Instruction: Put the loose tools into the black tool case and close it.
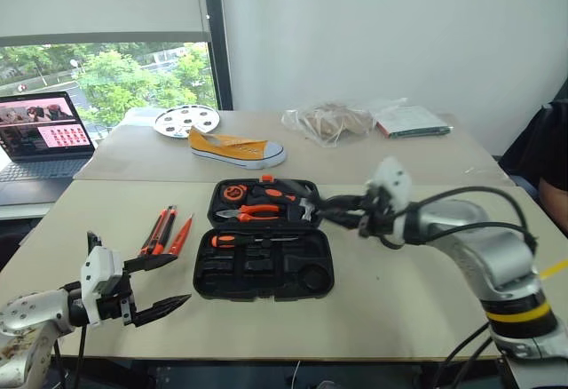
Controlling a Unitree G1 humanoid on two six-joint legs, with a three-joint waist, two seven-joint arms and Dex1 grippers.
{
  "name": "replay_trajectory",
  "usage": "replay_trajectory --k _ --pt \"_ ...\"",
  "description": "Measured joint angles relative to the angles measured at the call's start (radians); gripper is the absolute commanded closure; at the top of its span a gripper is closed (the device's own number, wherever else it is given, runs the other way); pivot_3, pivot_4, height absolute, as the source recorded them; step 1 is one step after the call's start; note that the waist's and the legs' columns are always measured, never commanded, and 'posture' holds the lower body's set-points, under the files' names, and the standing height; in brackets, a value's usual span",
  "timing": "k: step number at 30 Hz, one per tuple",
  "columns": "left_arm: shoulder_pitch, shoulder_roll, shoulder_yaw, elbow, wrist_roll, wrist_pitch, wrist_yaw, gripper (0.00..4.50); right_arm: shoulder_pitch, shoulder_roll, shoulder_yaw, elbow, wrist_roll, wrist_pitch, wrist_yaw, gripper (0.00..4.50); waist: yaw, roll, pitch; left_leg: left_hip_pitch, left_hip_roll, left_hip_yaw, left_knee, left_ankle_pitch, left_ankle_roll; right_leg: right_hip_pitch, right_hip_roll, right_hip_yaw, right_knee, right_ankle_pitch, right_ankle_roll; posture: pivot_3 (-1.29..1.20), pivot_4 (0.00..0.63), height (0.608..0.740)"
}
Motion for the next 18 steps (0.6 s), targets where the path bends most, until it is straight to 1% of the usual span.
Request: replay_trajectory --k 1,4,5,7,11,15,18 --pt "0.01 0.0 0.002 -0.012 -0.007 0.003 -0.001 0.0 -0.026 0.007 0.069 0.053 -0.05 -0.061 0.053 3.5 0.002 0.0 0.0 0.0 0.0 0.0 0.0 0.0 0.0 0.0 -0.001 0.0 0.0 0.0 0.0 0.0 0.15 0.74" --pt "0.046 0.0 0.011 -0.033 -0.026 0.023 -0.001 0.0 -0.093 0.044 0.197 0.211 -0.177 -0.159 0.126 3.5 0.01 0.0 0.0 -0.001 -0.001 0.002 0.002 -0.001 0.001 -0.001 -0.002 -0.001 0.001 0.0 0.0 0.0 0.15 0.74" --pt "0.053 0.0 0.012 -0.037 -0.028 0.027 -0.001 0.0 -0.125 0.065 0.233 0.275 -0.223 -0.186 0.141 3.5 0.011 0.0 0.0 -0.001 -0.001 0.002 0.002 -0.001 0.001 -0.001 -0.002 -0.001 0.001 0.0 0.0 0.0 0.15 0.74" --pt "0.064 0.0 0.018 -0.05 -0.031 0.036 0.001 0.0 -0.159 0.092 0.267 0.342 -0.276 -0.214 0.155 3.5 0.014 0.0 0.0 -0.002 -0.001 0.002 0.003 -0.001 0.001 -0.002 -0.002 -0.002 0.002 0.0 0.0 0.0 0.15 0.74" --pt "0.08 0.0 0.024 -0.065 -0.032 0.04 0.007 0.0 -0.201 0.11 0.286 0.404 -0.35 -0.215 0.18 3.5 0.014 0.0 0.0 -0.002 -0.001 0.002 0.003 -0.001 0.001 -0.003 -0.003 -0.003 0.005 0.0 -0.001 0.0 0.15 0.74" --pt "0.085 0.0 0.031 -0.068 -0.032 0.04 0.012 0.0 -0.214 0.13 0.285 0.421 -0.383 -0.207 0.183 3.5 0.012 0.0 0.0 0.0 0.0 0.002 0.003 0.0 0.0 -0.002 -0.003 -0.002 0.007 -0.001 -0.002 0.0 0.15 0.74" --pt "0.087 0.0 0.039 -0.079 -0.032 0.04 0.014 0.0 -0.215 0.146 0.275 0.427 -0.389 -0.165 0.178 3.5 0.011 0.0 0.0 0.002 0.0 0.003 0.004 0.0 -0.001 -0.002 -0.003 -0.001 0.009 -0.001 -0.002 0.0 0.15 0.74"
